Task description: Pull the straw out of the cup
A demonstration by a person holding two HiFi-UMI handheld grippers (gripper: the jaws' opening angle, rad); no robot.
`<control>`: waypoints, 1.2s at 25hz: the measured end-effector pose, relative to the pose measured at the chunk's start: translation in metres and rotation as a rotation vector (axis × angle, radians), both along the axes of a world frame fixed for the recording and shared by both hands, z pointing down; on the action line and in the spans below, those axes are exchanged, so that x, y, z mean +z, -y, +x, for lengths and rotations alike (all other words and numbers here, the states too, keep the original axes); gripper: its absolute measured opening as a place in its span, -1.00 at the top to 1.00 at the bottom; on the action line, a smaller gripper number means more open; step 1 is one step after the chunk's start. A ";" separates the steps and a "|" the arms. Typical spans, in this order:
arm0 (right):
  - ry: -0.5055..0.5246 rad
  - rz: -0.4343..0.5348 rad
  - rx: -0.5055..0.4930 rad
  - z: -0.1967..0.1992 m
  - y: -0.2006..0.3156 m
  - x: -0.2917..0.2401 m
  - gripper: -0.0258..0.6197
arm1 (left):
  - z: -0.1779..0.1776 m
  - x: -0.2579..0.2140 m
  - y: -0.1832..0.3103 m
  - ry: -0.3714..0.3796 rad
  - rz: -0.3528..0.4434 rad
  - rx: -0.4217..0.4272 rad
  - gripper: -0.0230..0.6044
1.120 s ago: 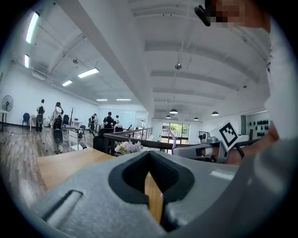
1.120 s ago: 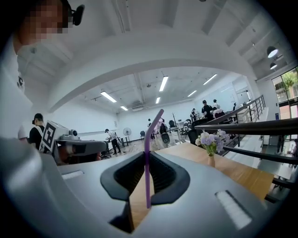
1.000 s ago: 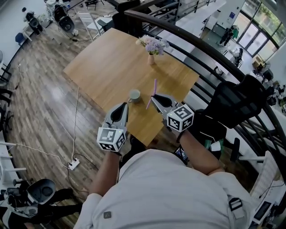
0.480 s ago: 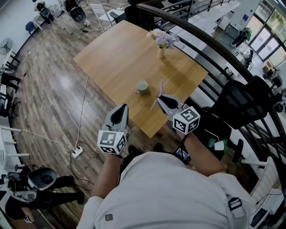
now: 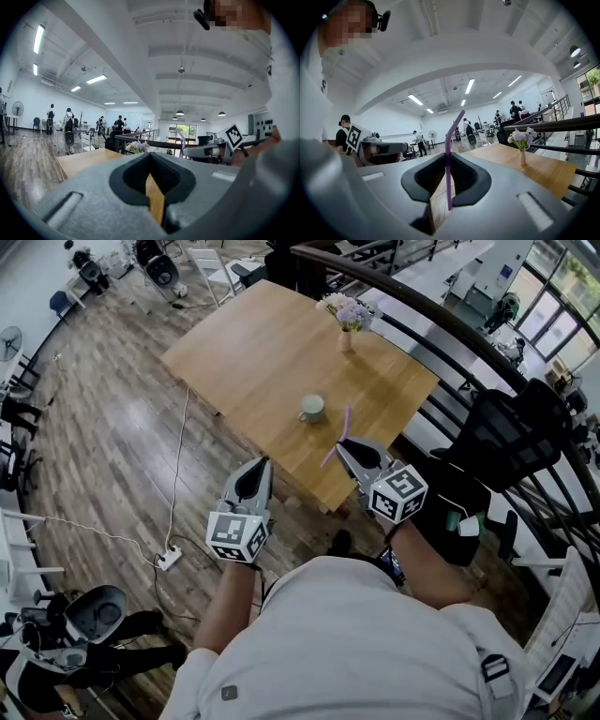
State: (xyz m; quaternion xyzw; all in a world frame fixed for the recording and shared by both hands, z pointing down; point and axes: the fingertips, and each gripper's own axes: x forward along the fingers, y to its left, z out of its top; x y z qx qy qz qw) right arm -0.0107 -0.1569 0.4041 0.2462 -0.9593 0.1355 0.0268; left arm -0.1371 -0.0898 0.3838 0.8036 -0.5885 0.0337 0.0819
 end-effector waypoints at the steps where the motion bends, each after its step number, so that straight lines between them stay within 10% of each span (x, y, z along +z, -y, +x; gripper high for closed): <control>1: 0.000 0.005 0.007 -0.002 -0.010 -0.002 0.79 | -0.003 -0.001 -0.009 -0.001 0.002 0.006 0.91; 17: 0.032 0.056 0.133 -0.027 -0.190 -0.009 0.79 | -0.034 0.004 -0.169 0.003 0.035 0.144 0.91; 30: 0.022 0.054 0.179 -0.010 -0.248 -0.010 0.79 | -0.020 0.002 -0.201 -0.015 0.036 0.190 0.91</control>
